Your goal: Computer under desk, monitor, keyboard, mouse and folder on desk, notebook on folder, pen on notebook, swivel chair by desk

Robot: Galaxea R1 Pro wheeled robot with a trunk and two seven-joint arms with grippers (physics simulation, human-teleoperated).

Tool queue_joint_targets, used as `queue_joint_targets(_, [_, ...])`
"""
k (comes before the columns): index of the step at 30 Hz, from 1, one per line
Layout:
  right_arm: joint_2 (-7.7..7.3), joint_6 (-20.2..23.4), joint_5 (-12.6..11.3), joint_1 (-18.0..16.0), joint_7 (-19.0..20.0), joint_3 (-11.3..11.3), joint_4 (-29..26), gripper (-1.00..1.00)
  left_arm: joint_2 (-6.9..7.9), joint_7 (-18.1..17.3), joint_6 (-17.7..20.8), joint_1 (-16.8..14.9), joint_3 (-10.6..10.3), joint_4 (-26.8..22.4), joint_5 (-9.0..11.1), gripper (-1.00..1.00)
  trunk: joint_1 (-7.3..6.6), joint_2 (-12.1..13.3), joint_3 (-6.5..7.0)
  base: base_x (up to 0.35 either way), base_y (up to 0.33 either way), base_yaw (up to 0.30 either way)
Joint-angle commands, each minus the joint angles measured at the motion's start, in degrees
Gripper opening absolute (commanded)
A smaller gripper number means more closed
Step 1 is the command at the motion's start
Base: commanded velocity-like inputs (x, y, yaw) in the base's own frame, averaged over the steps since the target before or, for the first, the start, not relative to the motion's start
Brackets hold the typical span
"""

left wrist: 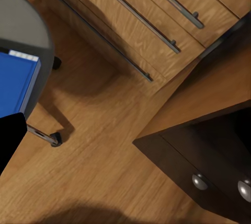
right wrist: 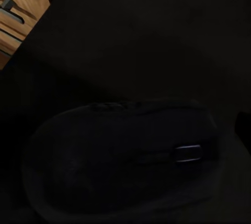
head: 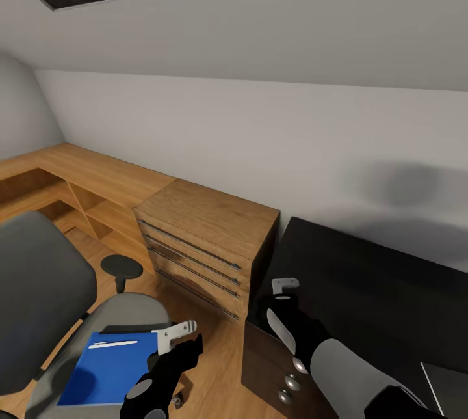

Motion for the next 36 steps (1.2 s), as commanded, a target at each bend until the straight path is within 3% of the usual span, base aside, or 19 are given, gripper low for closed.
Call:
queue_joint_targets(1, [-0.07, 0.8, -1.0, 0.0, -0.3, 0.4, 0.9, 1.00, 0.04, 0.4, 0.2, -0.1, -0.1, -0.1, 0.2, 1.00, 0.01, 0.0, -0.08, 0.000, 0.000, 0.000])
queue_joint_targets(13, [0.01, 1.1, -1.0, 0.0, -0.3, 0.4, 0.9, 1.00, 0.04, 0.4, 0.3, -0.1, -0.2, -0.1, 0.2, 1.00, 0.01, 0.0, -0.08, 0.000, 0.000, 0.000])
queue_joint_targets(14, [0.00, 1.1, -1.0, 0.0, -0.3, 0.5, 0.9, -1.00, 0.04, 0.4, 0.3, -0.1, -0.2, -0.1, 0.2, 1.00, 0.01, 0.0, -0.08, 0.000, 0.000, 0.000])
queue_joint_targets(36, [0.01, 1.1, -0.9, 0.0, -0.3, 0.7, 0.7, -1.00, 0.12, 0.4, 0.2, -0.1, -0.1, -0.1, 0.2, 1.00, 0.01, 0.0, -0.08, 0.000, 0.000, 0.000])
